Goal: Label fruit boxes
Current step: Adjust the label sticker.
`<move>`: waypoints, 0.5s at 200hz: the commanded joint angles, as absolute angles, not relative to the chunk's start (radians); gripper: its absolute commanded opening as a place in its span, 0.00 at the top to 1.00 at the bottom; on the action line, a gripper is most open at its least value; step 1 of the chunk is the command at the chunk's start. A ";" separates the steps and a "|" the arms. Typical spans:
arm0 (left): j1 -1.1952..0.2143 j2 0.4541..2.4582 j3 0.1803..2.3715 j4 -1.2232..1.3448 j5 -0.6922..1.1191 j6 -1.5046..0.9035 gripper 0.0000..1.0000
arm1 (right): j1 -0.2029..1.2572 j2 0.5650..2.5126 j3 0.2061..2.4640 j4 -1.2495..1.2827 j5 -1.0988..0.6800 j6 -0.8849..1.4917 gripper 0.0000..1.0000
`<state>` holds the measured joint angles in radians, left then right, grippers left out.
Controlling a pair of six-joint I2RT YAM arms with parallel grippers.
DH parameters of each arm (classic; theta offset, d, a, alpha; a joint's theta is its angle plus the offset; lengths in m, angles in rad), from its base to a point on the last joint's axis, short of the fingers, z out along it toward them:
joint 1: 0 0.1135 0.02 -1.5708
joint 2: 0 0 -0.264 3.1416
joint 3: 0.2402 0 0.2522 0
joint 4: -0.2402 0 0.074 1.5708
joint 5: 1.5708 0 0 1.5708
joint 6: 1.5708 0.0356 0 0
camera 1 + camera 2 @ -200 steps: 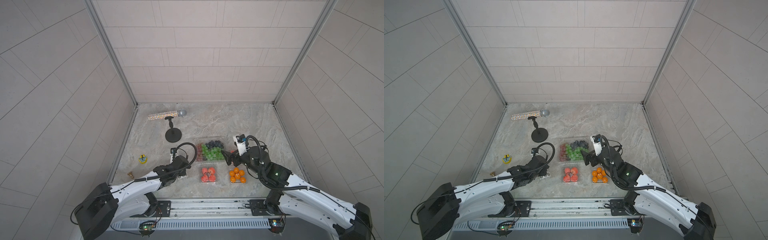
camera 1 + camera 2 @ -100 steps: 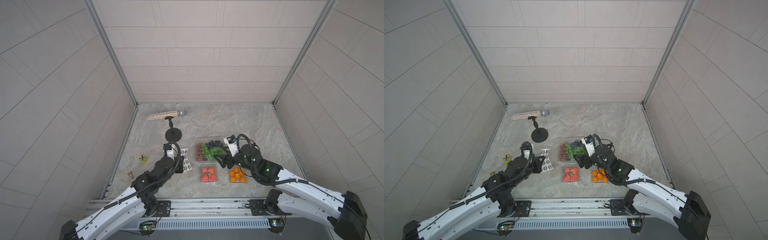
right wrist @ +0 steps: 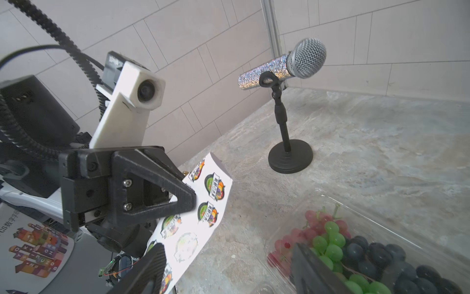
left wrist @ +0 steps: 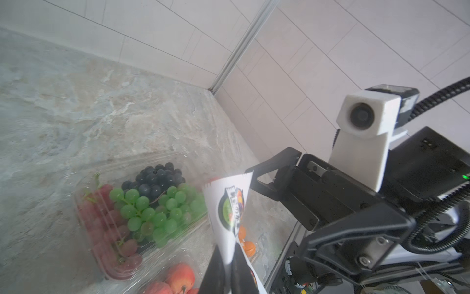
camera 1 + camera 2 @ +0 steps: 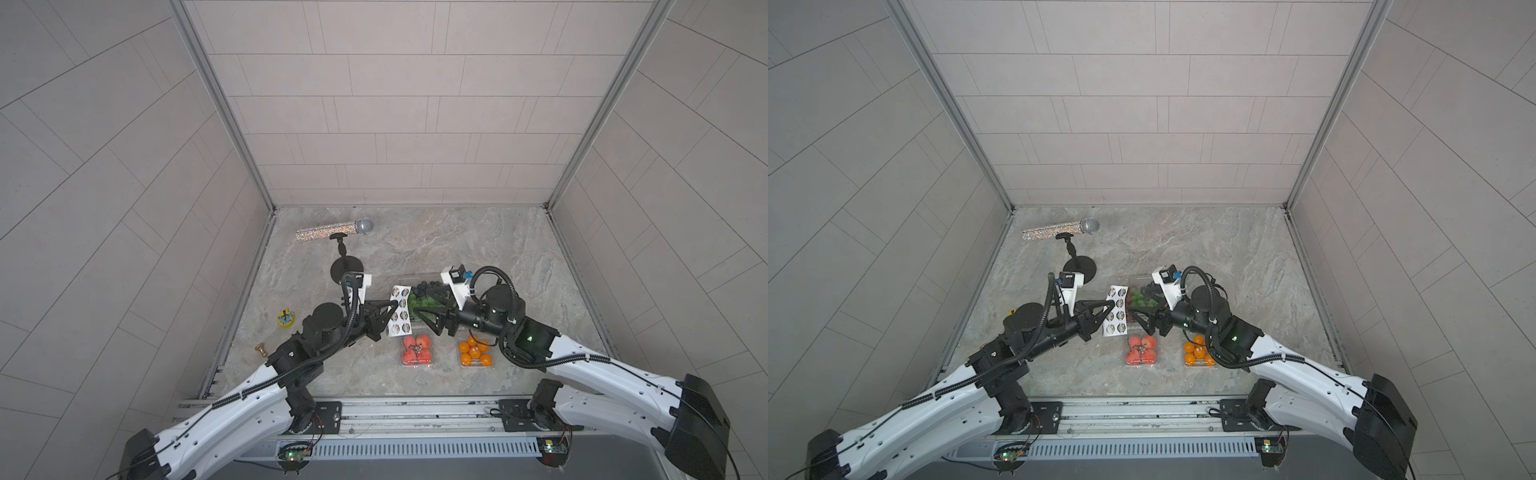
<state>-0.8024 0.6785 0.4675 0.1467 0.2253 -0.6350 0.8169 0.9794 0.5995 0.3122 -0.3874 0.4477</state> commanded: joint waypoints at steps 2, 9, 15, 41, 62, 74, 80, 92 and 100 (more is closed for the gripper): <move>-0.799 0.679 0.485 0.253 0.300 -0.618 0.91 | 0.815 1.000 0.652 0.405 -0.443 0.502 0.23; -0.799 0.682 0.485 0.265 0.314 -0.620 0.91 | 0.814 1.006 0.654 0.416 -0.439 0.511 0.24; -0.799 0.684 0.485 0.274 0.322 -0.621 0.91 | 0.815 1.012 0.658 0.422 -0.436 0.511 0.25; -0.800 0.690 0.487 0.273 0.326 -0.616 0.91 | 0.815 1.054 0.685 0.442 -0.463 0.518 0.38; -0.799 0.700 0.489 0.266 0.316 -0.602 0.91 | 0.816 1.085 0.694 0.491 -0.511 0.548 0.48; -0.799 0.707 0.490 0.262 0.310 -0.595 0.91 | 0.816 1.088 0.694 0.491 -0.508 0.549 0.53; -0.799 0.709 0.489 0.263 0.307 -0.594 0.91 | 0.816 1.087 0.693 0.489 -0.502 0.548 0.56; -0.800 0.710 0.486 0.268 0.301 -0.592 0.90 | 0.816 1.086 0.686 0.486 -0.491 0.542 0.63; -0.800 0.712 0.485 0.272 0.304 -0.591 0.90 | 0.816 1.085 0.682 0.486 -0.486 0.542 0.69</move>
<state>-0.8024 0.7116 0.4675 0.2344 0.2989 -0.6155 0.8162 1.0939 0.6758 0.4473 -0.4759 0.5381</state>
